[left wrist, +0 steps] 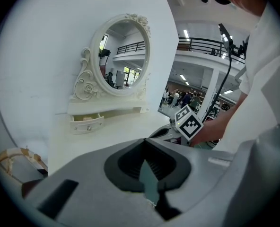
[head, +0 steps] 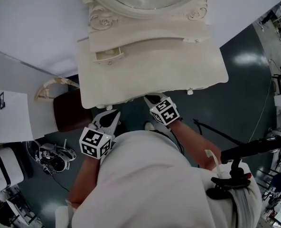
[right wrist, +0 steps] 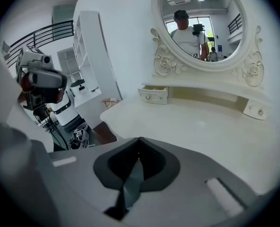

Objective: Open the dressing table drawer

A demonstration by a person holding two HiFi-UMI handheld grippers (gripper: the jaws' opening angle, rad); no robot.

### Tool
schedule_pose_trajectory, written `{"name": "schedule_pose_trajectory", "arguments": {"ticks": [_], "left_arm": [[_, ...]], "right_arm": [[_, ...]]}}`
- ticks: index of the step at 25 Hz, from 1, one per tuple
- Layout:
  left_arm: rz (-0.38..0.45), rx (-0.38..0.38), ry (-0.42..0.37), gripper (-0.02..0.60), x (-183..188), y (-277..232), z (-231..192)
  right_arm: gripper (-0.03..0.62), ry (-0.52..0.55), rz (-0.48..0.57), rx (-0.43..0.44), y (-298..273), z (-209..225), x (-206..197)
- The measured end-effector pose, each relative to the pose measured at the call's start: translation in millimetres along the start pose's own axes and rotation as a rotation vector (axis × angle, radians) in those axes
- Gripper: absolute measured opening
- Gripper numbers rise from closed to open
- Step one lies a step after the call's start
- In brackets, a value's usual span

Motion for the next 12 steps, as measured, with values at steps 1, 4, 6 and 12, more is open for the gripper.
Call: {"name": "schedule_pose_trajectory", "arguments": {"ticks": [1, 4, 6, 12], "left_arm": [[0.003, 0.006, 0.002, 0.003, -1, -2, 5], [0.010, 0.027, 0.011, 0.003, -6, -6, 21], [0.009, 0.037, 0.019, 0.003, -11, -8, 33], [-0.004, 0.056, 0.028, 0.003, -25, -15, 64]], "right_arm": [[0.002, 0.009, 0.000, 0.006, 7, 1, -4], [0.002, 0.029, 0.004, 0.024, 26, 4, -16], [0.002, 0.041, 0.007, 0.033, 38, 4, -24], [0.000, 0.085, 0.026, 0.058, 69, 3, -41]]}}
Point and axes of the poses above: the fingertips, and each gripper's own axes: y backward along the fingers, z to its right, x out of its top, the point moved 8 cm from there along y, backward along the fingers, and after that the axes turned 6 degrees about -x, right-handed, at the moved point
